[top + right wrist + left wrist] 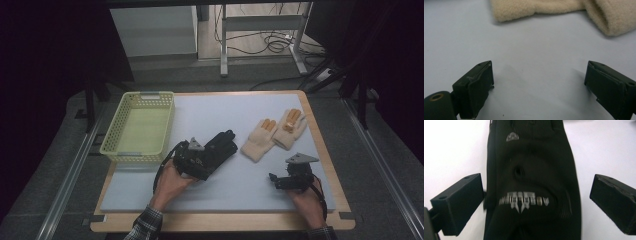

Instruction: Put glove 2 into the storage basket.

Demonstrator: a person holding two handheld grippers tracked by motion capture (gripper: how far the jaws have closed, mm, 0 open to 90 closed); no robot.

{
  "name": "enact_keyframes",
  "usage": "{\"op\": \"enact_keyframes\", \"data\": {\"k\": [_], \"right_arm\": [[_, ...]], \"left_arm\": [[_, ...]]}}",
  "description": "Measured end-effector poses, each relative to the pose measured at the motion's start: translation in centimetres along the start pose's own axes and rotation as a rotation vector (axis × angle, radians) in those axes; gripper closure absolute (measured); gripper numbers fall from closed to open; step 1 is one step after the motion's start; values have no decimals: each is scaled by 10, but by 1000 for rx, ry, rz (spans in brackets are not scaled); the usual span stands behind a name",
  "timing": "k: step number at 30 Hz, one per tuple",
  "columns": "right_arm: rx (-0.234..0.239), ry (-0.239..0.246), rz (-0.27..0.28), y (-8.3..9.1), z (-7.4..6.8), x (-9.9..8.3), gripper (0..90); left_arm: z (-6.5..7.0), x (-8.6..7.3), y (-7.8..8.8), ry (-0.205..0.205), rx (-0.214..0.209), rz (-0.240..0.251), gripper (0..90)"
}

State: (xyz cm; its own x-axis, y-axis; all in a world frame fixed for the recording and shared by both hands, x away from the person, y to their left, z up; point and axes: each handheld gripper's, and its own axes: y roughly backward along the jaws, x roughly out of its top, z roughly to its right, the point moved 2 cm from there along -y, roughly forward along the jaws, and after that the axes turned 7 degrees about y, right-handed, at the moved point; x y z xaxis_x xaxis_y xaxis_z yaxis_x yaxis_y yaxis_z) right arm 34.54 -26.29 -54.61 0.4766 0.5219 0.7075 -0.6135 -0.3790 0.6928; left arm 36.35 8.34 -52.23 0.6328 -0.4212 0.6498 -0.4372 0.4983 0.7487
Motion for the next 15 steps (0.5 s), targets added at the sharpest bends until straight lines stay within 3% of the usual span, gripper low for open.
{"op": "enact_keyframes", "data": {"k": [9,10,12,15], "right_arm": [[4,-3,1,0,0,0,85],[4,-3,1,0,0,0,85],[4,-3,1,0,0,0,85],[4,-3,1,0,0,0,85]], "left_arm": [[-9,15,-39,-12,32,-74,0],[-12,14,-41,-16,42,-86,0],[-14,12,-46,17,17,-94,0],[-8,12,-46,-8,28,-114,0]]}}
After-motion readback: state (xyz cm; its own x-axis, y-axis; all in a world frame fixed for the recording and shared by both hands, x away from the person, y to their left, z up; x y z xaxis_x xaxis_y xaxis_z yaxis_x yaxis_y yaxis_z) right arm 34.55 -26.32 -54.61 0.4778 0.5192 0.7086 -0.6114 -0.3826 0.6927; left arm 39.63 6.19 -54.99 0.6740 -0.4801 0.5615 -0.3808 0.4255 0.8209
